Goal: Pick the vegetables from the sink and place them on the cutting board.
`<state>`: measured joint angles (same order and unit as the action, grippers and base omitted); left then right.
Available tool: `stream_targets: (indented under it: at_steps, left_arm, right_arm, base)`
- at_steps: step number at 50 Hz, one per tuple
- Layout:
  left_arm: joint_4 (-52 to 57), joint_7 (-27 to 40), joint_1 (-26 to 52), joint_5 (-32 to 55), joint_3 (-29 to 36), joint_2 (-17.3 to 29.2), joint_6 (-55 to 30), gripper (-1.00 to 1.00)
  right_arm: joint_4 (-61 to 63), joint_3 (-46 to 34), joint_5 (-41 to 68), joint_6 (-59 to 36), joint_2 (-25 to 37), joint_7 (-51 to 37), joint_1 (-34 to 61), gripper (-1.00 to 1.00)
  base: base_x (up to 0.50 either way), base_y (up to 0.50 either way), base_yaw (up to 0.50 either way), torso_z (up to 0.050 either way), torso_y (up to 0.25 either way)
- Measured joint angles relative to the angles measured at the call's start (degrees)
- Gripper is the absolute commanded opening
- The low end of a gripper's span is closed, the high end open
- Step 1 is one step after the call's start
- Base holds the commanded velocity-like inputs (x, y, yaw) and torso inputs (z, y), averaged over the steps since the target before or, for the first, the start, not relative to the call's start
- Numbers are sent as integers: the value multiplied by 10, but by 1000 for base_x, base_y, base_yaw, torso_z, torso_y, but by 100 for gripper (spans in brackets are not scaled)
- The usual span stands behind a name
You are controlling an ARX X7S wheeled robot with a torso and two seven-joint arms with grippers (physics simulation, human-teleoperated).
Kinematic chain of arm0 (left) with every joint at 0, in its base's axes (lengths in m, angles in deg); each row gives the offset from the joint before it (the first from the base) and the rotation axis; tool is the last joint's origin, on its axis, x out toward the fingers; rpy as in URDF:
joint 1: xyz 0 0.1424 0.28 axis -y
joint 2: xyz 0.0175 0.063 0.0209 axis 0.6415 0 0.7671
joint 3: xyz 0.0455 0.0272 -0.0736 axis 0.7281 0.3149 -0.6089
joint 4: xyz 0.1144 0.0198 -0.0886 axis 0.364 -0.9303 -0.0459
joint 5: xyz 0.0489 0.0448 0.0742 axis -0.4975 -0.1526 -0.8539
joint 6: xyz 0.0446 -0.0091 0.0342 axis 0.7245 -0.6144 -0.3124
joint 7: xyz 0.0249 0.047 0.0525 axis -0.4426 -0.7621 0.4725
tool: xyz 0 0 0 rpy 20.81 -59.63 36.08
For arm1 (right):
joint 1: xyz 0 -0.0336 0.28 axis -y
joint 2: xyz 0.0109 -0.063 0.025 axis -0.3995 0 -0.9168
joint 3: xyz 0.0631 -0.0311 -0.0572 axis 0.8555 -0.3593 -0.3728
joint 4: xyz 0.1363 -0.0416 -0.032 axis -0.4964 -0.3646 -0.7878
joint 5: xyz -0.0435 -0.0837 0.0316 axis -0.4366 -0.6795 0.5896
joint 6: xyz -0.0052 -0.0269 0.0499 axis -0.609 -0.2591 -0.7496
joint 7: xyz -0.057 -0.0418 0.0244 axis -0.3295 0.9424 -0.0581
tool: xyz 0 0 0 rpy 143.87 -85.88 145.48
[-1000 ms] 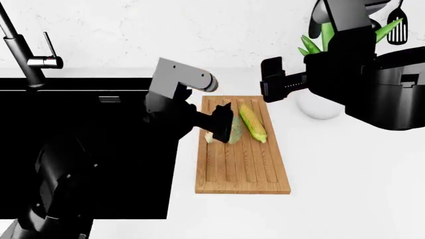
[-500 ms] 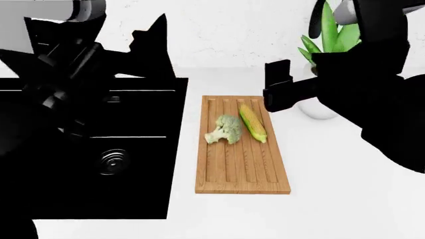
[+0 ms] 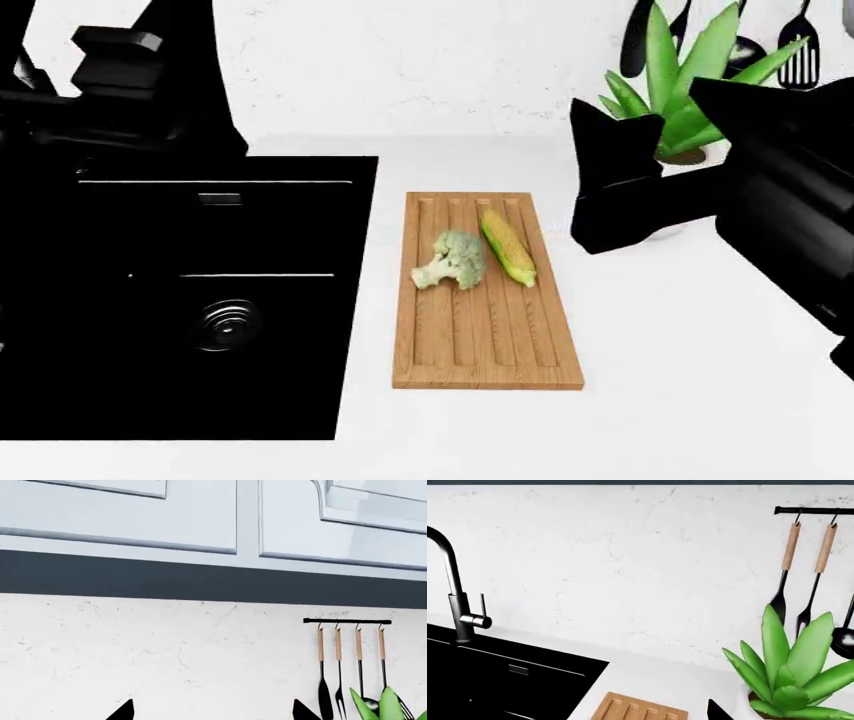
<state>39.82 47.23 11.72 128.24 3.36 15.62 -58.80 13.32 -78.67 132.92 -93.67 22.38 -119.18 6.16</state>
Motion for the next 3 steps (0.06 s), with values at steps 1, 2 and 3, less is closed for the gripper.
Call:
stream_targets:
  at_steps: [1,2,3]
  left_arm:
    - [2,2,-2,3,-3,2,1,100]
    - [5,4,-4,6,-6,4,2,100]
    - [7,7,-6,10,-9,7,4,100]
  right_arm:
    - [7,4,5,5,3,-4,0,100]
    - [15,8,10,11,6,-9,1,100]
    - [22,11,15,16,9,-13,2,100]
  base:
    - [0,0,0,0,0]
    - [0,0,0,0,0]
    - [0,0,0,0,0]
